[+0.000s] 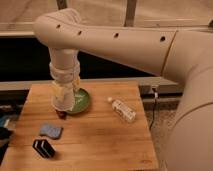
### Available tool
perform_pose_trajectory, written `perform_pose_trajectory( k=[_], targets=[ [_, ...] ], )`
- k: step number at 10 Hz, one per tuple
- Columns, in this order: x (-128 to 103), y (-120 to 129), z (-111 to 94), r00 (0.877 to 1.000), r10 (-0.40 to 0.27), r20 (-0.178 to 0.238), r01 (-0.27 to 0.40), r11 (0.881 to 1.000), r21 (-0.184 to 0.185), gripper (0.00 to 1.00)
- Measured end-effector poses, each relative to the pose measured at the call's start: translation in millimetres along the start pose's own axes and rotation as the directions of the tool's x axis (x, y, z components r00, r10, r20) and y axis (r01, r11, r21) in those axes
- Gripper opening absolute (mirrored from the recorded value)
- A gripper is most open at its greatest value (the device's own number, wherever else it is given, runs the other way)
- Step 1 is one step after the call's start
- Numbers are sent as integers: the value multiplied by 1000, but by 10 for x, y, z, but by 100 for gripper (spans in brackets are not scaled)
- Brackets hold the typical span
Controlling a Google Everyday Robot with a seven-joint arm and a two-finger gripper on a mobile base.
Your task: Place the ceramic cup over the eraser
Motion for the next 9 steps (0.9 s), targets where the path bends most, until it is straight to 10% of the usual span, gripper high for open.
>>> perform_pose_trajectory(
  k=[9],
  targets=[
    [-283,650,312,964,-177,-197,185,983,21,0]
  ],
)
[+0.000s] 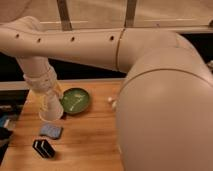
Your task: Place the ceramic cup over the eraser
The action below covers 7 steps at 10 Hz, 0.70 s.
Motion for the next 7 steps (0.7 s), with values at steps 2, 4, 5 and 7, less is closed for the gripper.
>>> perform_pose_trajectory(
  k=[2,4,5,7],
  targets=[
    [-30,192,43,999,-44,-13,44,999,2,0],
    [-55,401,45,997,-80,-11,80,997,7,0],
    [-63,514,45,995,-98,-8,98,995,9,0],
    [-112,789,52,989,-151,-4,151,989,9,0]
  ],
)
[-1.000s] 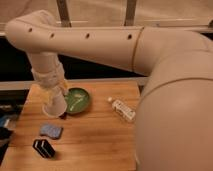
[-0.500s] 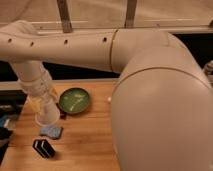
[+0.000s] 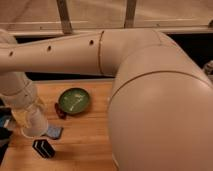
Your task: Place the ceramic cup over the eraser
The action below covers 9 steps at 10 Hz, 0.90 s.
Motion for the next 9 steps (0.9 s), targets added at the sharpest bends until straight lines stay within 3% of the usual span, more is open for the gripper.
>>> perform_pose_trajectory(
  k=[2,4,9],
  targets=[
    [-41,163,32,999,-36,-5,36,999,1,0],
    [-55,306,156,998,-54,-42,54,998,8,0],
    [81,168,475,996,1,-86,-3,1000,-15,0]
  ],
)
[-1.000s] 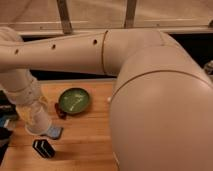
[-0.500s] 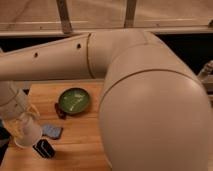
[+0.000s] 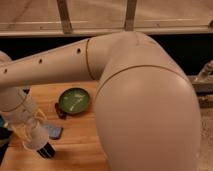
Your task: Place the ceramic cup over the eraser
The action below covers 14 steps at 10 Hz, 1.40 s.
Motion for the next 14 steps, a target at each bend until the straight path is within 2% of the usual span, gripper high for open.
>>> perform_pose_trajectory(
  k=[4,14],
  targets=[
    [-8,-50,102,1000,11,1,-11,1000,-24,3],
    [-4,-56,101,1000,11,1,-10,1000,-24,3]
  ],
)
